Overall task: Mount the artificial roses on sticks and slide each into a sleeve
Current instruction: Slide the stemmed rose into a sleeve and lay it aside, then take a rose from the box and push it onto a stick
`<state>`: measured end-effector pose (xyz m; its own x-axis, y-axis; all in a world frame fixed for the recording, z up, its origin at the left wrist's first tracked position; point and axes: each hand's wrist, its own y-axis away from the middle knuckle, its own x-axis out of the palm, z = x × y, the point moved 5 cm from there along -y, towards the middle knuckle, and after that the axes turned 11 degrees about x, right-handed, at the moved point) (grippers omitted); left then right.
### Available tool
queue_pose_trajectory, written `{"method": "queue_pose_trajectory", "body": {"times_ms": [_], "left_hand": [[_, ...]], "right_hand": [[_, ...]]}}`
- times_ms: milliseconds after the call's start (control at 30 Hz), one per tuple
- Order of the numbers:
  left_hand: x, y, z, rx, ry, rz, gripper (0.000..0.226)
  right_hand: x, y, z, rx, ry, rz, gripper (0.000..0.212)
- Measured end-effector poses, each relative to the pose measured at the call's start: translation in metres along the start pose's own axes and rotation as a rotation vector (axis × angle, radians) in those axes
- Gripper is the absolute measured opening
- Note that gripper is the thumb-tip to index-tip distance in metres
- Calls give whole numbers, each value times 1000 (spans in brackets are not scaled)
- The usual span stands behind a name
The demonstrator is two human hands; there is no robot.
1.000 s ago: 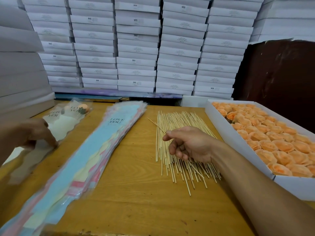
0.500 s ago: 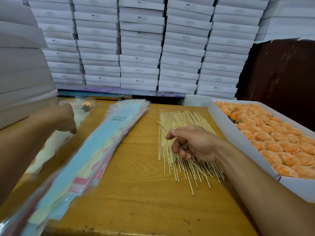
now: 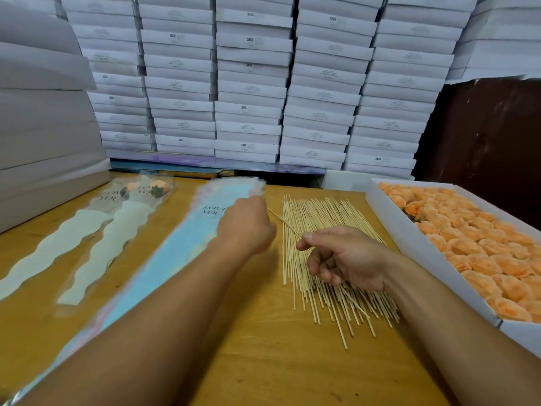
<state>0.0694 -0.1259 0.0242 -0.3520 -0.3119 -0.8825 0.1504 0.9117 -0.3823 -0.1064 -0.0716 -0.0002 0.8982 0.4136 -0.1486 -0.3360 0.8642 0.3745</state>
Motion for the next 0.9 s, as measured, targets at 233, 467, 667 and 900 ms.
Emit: {"method": "queue_pose_trajectory", "body": {"times_ms": [233, 467, 667, 900], "left_hand": [[30, 2, -29, -67, 188, 5, 16], [46, 16, -27, -124, 274, -200, 10], [42, 14, -15, -133, 281, -324, 10], [46, 14, -35, -36, 275, -275, 10]], "right_hand": [[-1, -1, -1, -2, 7, -5, 28], [-5, 0, 2, -36, 57, -77, 17], [-22, 8, 11, -137, 331, -439, 14], [-95, 33, 61, -126, 761, -1068, 17]]}}
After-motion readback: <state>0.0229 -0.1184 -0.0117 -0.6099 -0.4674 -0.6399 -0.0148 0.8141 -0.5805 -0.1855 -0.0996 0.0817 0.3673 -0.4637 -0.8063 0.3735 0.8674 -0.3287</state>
